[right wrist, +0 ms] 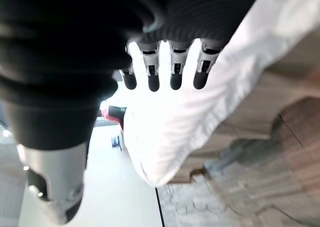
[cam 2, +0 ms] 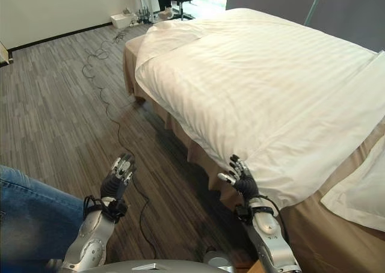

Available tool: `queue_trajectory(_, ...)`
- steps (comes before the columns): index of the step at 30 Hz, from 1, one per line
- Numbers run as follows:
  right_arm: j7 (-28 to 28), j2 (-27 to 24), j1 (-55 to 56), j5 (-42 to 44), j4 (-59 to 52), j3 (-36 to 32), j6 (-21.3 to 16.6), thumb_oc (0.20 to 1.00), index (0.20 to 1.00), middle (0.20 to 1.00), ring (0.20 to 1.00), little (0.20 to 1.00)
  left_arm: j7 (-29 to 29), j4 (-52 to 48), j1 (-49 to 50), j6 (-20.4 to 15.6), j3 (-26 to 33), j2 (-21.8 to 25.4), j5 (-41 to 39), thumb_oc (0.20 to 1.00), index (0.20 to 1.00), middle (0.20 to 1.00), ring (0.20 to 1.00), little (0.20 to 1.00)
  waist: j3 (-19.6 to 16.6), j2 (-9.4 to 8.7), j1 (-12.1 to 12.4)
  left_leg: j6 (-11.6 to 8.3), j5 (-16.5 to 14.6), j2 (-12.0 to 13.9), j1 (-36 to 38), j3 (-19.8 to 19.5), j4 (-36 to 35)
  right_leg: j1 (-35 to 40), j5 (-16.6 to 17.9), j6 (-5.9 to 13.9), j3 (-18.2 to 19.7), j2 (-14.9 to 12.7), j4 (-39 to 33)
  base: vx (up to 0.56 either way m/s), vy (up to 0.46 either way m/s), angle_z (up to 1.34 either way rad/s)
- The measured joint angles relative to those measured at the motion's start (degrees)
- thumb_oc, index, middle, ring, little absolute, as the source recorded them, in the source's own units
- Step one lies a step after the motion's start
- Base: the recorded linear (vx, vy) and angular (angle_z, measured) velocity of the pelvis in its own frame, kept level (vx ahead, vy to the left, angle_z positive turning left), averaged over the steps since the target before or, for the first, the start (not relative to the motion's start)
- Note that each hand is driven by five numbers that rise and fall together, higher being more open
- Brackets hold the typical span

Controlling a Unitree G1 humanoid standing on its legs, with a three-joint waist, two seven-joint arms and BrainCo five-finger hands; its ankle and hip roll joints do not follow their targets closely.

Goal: Making the bed.

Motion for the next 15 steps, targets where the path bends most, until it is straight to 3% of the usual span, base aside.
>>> queue_trajectory(10,3.40,-0.57,0.35,-0.02,-0.02,2.41,0.03,1.000,1.000,1.000,1.000,1.000,-0.11,0.25,1.20,0.06,-0.81,-0.07,-0.02,1.000,1.000,1.000,1.000,1.000,0.67,0.52,0.11,-0.03,0.01,0.16,0.09,-0.77,0.26,0.71,0.00,0.00,0.18,0.10,-0.75,-0.02,0.003,-0.02)
queue_trajectory(13,3.72,-0.87,-0.93,0.00,-0.04,2.47,-0.19,1.000,1.000,1.000,1.000,1.000,-0.04,0.36,-1.35,0.00,-0.75,0.12,-0.04,1.000,1.000,1.000,1.000,1.000,2.64,-1.34,0.00,-0.27,-0.15,-0.59,-4.97,-2.35,6.36,-1.69,0.12,-0.18,-0.16,-1.38,0.65,-0.23,0.059,0.14)
queue_trajectory(15,3.54,-1.17,-1.16,0.59,-0.01,2.20,-0.62,1.000,1.000,1.000,1.000,1.000,0.02,1.12,-3.93,-0.03,-2.11,0.00,-0.21,1.000,1.000,1.000,1.000,1.000,4.22,-1.41,-0.34,-1.12,-0.66,-0.45,-9.26,-3.08,10.45,-2.86,0.15,-0.18,-2.15,-2.56,2.24,-0.06,0.203,0.60)
